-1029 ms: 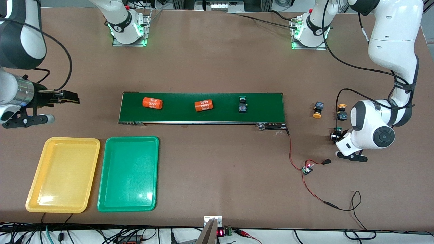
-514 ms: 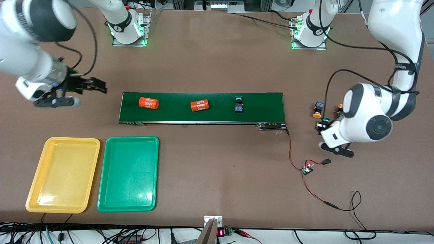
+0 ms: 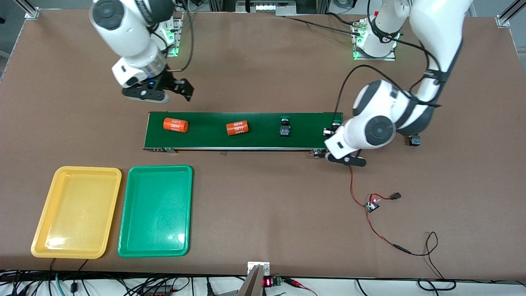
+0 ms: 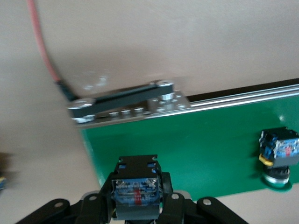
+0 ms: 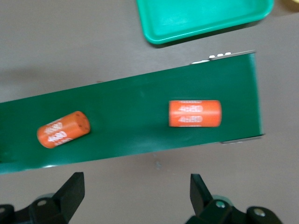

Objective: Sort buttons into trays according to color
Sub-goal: 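Place the button on the belt while the right gripper reaches the belt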

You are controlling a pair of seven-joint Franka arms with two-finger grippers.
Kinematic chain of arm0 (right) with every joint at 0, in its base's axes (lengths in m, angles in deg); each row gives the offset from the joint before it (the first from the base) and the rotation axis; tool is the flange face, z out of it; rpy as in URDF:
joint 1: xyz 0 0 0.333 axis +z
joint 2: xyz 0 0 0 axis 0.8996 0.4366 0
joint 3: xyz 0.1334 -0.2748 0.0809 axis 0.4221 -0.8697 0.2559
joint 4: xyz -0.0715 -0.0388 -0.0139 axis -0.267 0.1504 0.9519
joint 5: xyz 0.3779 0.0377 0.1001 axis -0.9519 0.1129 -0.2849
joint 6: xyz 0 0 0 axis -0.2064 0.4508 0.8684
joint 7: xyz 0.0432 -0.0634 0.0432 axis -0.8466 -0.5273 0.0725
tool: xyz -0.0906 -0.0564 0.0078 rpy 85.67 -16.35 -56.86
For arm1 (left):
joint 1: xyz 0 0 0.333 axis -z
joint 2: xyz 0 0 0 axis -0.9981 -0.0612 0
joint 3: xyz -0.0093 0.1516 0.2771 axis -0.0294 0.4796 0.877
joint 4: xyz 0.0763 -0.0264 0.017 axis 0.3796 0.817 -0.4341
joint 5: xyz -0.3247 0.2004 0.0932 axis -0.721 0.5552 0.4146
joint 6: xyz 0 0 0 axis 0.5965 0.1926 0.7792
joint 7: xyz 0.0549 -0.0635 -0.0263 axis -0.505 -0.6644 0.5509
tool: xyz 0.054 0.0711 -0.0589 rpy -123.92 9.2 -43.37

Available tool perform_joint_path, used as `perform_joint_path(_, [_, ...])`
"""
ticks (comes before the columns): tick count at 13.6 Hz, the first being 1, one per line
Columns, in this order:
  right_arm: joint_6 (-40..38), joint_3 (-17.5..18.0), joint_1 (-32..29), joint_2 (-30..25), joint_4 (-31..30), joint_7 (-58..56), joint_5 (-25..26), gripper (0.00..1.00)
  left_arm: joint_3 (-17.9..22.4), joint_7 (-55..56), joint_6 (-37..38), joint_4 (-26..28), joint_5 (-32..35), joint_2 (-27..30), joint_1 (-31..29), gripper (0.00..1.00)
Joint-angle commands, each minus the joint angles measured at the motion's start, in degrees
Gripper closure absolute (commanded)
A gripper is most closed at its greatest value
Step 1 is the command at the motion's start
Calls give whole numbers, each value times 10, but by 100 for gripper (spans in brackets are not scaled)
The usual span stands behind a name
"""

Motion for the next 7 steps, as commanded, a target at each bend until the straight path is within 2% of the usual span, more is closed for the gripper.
perform_joint_path(1, [49, 4, 6, 40, 4, 11, 5, 0, -10, 27, -99, 66, -8, -1, -2, 80])
perform_joint_path(2, [57, 4, 12, 54, 7, 11, 19, 0, -10, 27, -107, 74, -8, -1, -2, 76])
perform_joint_path(3, [59, 4, 21, 68, 11, 11, 38, 0, -10, 30, -105, 77, -8, -1, -1, 59])
perform_joint_path(4, [59, 4, 24, 80, 15, 11, 51, 0, -10, 39, -103, 79, -8, -1, -1, 1])
perform_joint_path(7, [60, 4, 32, 91, 17, 11, 56, 0, -10, 52, -102, 74, -8, -1, -1, 0])
